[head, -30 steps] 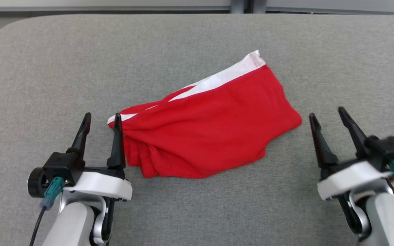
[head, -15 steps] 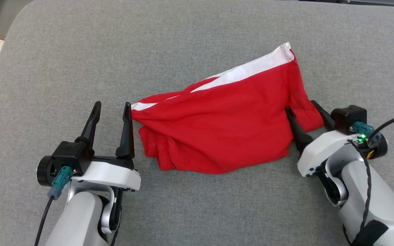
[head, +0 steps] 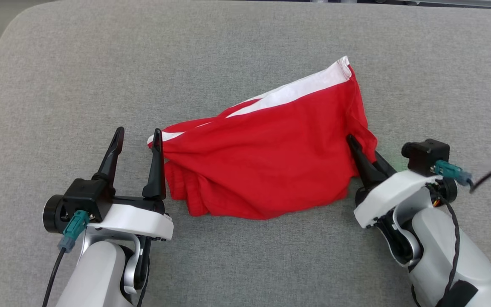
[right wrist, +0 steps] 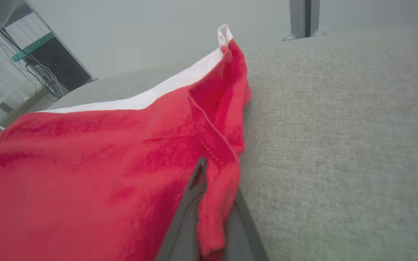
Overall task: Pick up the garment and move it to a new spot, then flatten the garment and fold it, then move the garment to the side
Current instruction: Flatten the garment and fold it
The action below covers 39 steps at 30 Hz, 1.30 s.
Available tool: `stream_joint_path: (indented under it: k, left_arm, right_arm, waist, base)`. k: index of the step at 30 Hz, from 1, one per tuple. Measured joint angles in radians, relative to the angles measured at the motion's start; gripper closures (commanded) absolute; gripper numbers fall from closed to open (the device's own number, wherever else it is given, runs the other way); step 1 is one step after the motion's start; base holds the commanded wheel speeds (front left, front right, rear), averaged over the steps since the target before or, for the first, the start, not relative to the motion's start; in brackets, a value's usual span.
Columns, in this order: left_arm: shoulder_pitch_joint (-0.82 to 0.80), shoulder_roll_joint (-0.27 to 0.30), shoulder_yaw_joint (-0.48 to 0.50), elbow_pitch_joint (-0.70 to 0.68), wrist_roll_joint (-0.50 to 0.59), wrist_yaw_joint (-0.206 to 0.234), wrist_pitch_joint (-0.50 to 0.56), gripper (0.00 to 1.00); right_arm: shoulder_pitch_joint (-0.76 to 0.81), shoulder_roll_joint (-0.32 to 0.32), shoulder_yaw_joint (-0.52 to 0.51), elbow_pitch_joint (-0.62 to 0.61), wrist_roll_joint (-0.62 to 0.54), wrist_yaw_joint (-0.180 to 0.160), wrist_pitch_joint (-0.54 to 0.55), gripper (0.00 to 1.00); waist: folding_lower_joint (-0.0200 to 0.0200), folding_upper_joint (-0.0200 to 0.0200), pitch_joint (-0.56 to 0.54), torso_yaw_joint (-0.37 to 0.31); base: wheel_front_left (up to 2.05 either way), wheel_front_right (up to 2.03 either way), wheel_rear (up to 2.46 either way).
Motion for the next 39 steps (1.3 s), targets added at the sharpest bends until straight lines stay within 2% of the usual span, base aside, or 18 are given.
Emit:
stream_joint_path:
  k: [8, 12, 19, 26, 31, 35, 39]
  left_arm:
    - [0.019, 0.009, 0.009, -0.016, 0.011, -0.002, 0.000, 0.00]
    - [0.032, 0.025, 0.015, -0.036, 0.016, -0.001, 0.000, 0.00]
    - [0.052, 0.040, 0.019, -0.065, 0.016, 0.008, 0.011, 0.00]
    - [0.065, 0.047, 0.014, -0.083, 0.015, 0.013, 0.024, 0.00]
    - [0.065, 0.049, 0.010, -0.086, 0.009, 0.016, 0.025, 0.00]
    - [0.064, 0.046, 0.007, -0.082, 0.006, 0.017, 0.025, 0.00]
    - [0.060, 0.032, -0.001, -0.073, -0.001, 0.016, 0.022, 0.00]
  right_arm:
    - [0.127, -0.008, -0.037, -0.082, 0.075, 0.003, -0.092, 1.00]
    - [0.233, 0.007, -0.104, -0.139, 0.092, 0.007, -0.128, 1.00]
    - [0.342, 0.042, -0.199, -0.198, 0.093, 0.007, -0.139, 1.00]
    - [0.369, 0.041, -0.243, -0.234, 0.063, 0.006, -0.100, 1.00]
    - [0.332, 0.037, -0.192, -0.333, 0.003, 0.001, -0.027, 1.00]
    - [0.252, 0.063, -0.080, -0.444, -0.032, 0.001, 0.050, 1.00]
    - [0.184, 0.088, 0.044, -0.473, -0.030, 0.002, 0.108, 1.00]
  waist:
    - [0.0000, 0.0000, -0.020, -0.045]
    - [-0.0001, 0.0000, -0.028, -0.084]
    - [0.0000, 0.0000, -0.035, -0.128]
    - [0.0000, 0.0000, -0.037, -0.141]
    - [0.0000, 0.0000, -0.043, -0.138]
    - [0.0000, 0.0000, -0.051, -0.126]
    - [0.0000, 0.0000, -0.056, -0.100]
  base:
    - [0.00, 0.00, 0.00]
    - [0.00, 0.00, 0.00]
    - [0.00, 0.00, 0.00]
    - [0.00, 0.00, 0.00]
    - [0.00, 0.00, 0.00]
    - [0.00, 0.00, 0.00]
    - [0.00, 0.00, 0.00]
